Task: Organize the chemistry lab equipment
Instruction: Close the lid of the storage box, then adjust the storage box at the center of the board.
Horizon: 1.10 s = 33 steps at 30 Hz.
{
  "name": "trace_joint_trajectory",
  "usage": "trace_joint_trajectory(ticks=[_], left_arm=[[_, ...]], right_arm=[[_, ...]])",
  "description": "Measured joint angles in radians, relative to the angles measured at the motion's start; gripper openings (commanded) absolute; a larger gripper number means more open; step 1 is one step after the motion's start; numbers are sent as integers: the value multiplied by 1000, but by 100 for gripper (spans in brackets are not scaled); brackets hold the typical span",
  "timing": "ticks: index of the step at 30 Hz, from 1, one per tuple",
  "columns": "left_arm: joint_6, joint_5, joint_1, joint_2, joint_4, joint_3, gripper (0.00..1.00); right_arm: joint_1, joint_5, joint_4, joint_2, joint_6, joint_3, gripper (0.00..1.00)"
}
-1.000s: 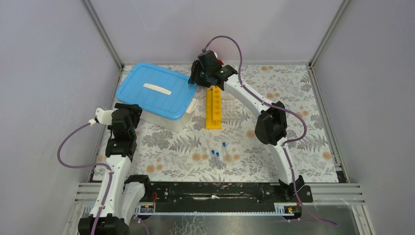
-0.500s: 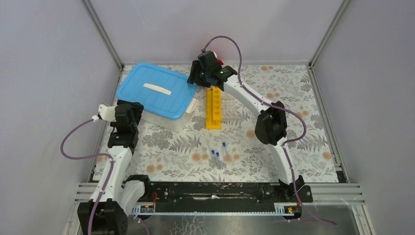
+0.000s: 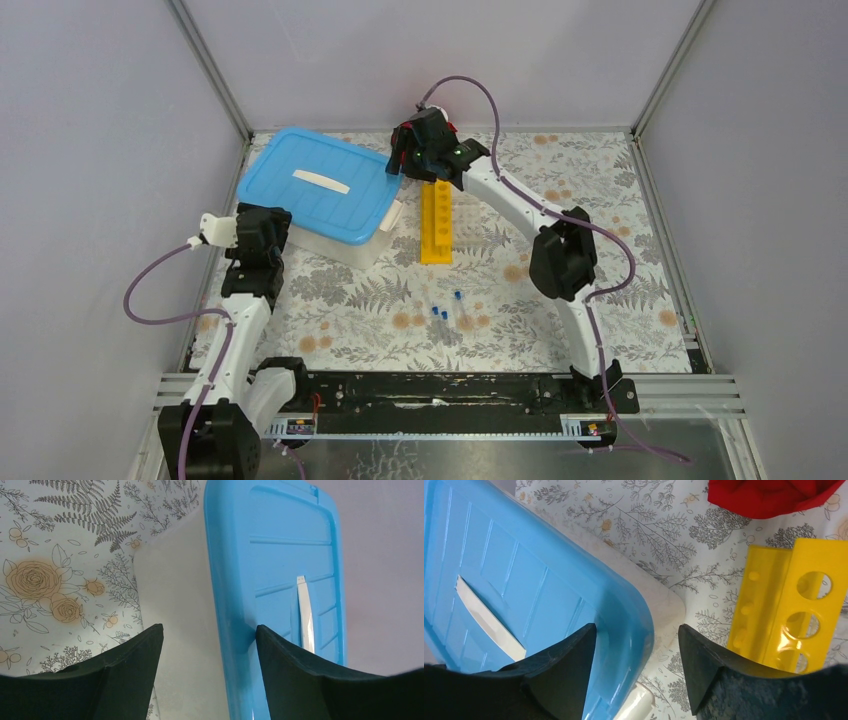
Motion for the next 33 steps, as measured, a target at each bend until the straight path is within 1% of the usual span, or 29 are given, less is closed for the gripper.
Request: trace_joint_trajectory(ticks=[7, 13, 18, 22, 24, 27, 30, 33], left_arm=[[-4, -14, 0, 9, -2, 5, 75], [-4, -19, 0, 23, -2, 12, 75], [-4, -23, 0, 32, -3, 21, 75], [-4, -24, 0, 40, -6, 27, 75], [-4, -24, 0, 45, -7, 30, 75], [-5, -24, 0, 50, -9, 34, 75], [-5, -24, 0, 49, -14, 38, 77], [-4, -24, 0, 45, -28, 43, 78]], right_arm=[[-14, 0, 72, -108, 6, -153, 70], [-23, 0, 185, -267, 39, -332, 70], [-24, -10, 315, -438, 100, -569, 70], [-25, -42, 424, -525, 172, -753, 69], [-25, -71, 473, -546, 214, -835, 69], [-21, -108, 533, -549, 269, -910, 67], [-9, -130, 567, -549, 298, -932, 65], [7, -143, 608, -550, 315, -932, 57]])
